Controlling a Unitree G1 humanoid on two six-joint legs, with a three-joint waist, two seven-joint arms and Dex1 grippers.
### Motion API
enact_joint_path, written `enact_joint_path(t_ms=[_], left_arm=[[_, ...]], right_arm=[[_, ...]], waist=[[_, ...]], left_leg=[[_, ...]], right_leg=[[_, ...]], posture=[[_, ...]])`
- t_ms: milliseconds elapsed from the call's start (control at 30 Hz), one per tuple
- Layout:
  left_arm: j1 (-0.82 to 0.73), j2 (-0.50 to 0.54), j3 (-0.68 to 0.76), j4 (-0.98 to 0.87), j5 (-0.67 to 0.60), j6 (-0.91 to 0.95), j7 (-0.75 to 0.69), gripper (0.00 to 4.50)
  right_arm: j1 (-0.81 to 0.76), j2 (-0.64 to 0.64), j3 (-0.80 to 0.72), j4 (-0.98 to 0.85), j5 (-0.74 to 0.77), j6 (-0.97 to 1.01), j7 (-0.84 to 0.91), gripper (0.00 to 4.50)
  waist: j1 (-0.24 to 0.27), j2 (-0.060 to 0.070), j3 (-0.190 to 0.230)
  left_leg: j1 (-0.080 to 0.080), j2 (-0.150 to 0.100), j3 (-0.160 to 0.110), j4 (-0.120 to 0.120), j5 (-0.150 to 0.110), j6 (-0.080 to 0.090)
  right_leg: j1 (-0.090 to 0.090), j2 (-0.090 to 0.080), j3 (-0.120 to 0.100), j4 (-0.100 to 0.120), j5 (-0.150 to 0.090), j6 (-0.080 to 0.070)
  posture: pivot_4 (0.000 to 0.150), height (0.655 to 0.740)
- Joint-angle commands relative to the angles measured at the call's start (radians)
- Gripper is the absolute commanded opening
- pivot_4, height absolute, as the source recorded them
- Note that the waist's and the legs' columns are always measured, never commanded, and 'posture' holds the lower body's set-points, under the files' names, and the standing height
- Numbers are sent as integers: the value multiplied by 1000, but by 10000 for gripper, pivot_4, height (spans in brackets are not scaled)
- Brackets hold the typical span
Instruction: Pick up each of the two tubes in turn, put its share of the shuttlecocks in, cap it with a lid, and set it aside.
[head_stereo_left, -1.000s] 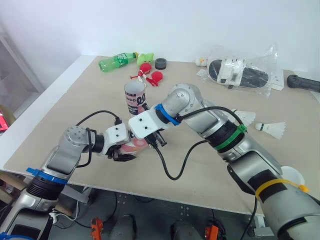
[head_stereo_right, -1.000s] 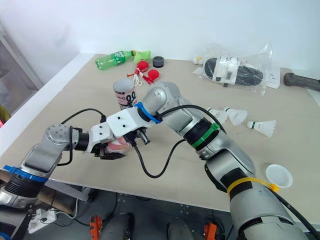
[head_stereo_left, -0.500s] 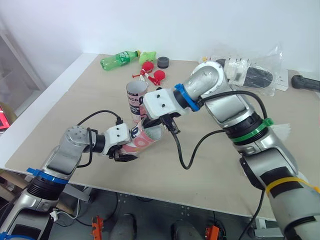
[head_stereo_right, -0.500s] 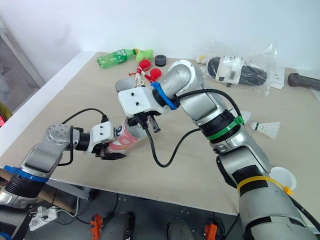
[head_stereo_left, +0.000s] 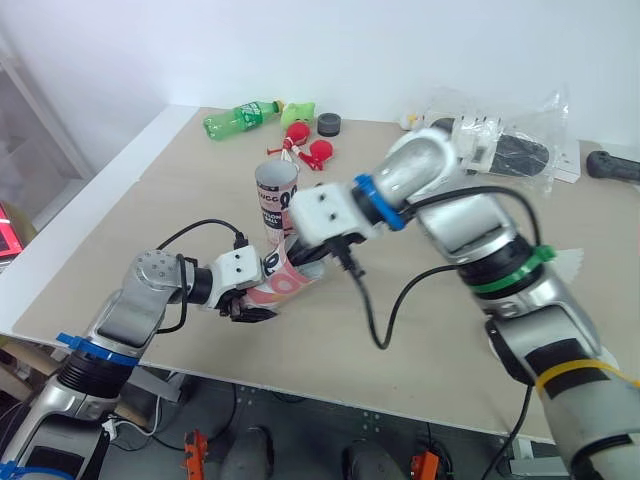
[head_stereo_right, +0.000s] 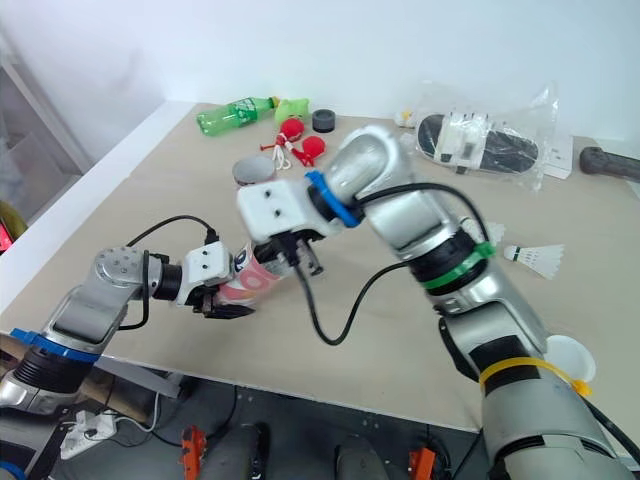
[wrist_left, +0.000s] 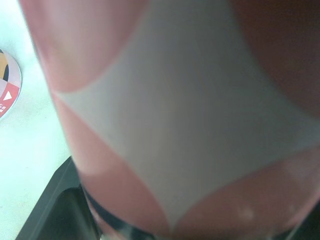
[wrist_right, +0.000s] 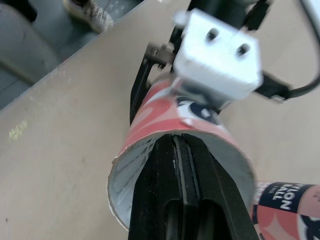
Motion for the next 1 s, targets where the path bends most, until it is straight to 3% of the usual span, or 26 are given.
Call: enact_joint_path(t_ms=[33,133,300,333,400,433,467,533,667,767,1000], left_arm=[[41,-40,-52,26,-25,-7,8,33037],[40,-52,-29,15,-54,-14,10,33037],[-4,-115,43,-13,-144,-5,36,33037],[-13,-140,56,-17,-164,-7,51,33037],[-26,-206,69,-12,-190,-33,98,33037],[-31,-252,71,-1,-195,-64,135,33037],[-34,-288,73,8,-199,-86,164,33037],[-31,-355,75,32,-205,-138,209,33037],[-11,-450,68,114,-192,-268,272,33037],[33,-519,33,174,-177,-357,313,33037],[61,-568,10,361,-137,-504,357,33037]], right_arm=[[13,-126,-171,-95,138,77,55,934],[30,-205,-248,-114,236,123,76,934],[124,-478,-272,-84,333,117,88,934],[156,-547,-253,-67,326,84,88,6480],[227,-668,-222,-25,288,17,88,13213],[261,-714,-202,1,242,-27,88,19225],[287,-745,-187,19,208,-61,88,19225],[330,-786,-169,47,170,-107,88,29959],[391,-831,-152,115,120,-185,88,44404],[444,-875,-128,169,70,-246,88,44404],[544,-872,-100,211,14,-302,88,44404]], waist=[[8,0,0],[14,0,1],[23,-6,7],[21,-8,8],[15,-8,10],[15,-8,10],[15,-8,12],[15,-7,14],[-9,-3,15],[-14,-1,16],[-15,0,16]], left_leg=[[0,0,0,0,0,0],[-1,0,1,0,0,0],[-6,1,2,0,0,0],[-10,1,3,0,0,0],[-17,2,5,1,0,0],[-21,1,3,2,0,0],[-21,1,3,2,0,0],[-22,1,3,2,-1,1],[-21,2,2,1,0,1],[-21,2,2,1,0,1],[-17,1,1,2,1,-1]], right_leg=[[0,0,0,-1,0,0],[0,-2,-1,-2,-1,-1],[-1,-5,-9,-2,-4,-1],[-3,-6,-9,-2,-4,-1],[-6,-6,-9,-3,-2,0],[-9,-6,-10,-2,-2,1],[-9,-6,-10,-2,-2,1],[-9,-6,-11,-2,-3,0],[-10,-3,-10,-1,-2,-1],[-9,-3,-10,-1,-2,-1],[-5,-3,-10,-1,-1,0]], posture=[[1500,7400],[1500,7400],[1500,7400],[1500,7400],[1500,7400],[1500,7400],[1500,7400],[1500,7400],[1500,7400],[1500,7400],[1500,7400]])
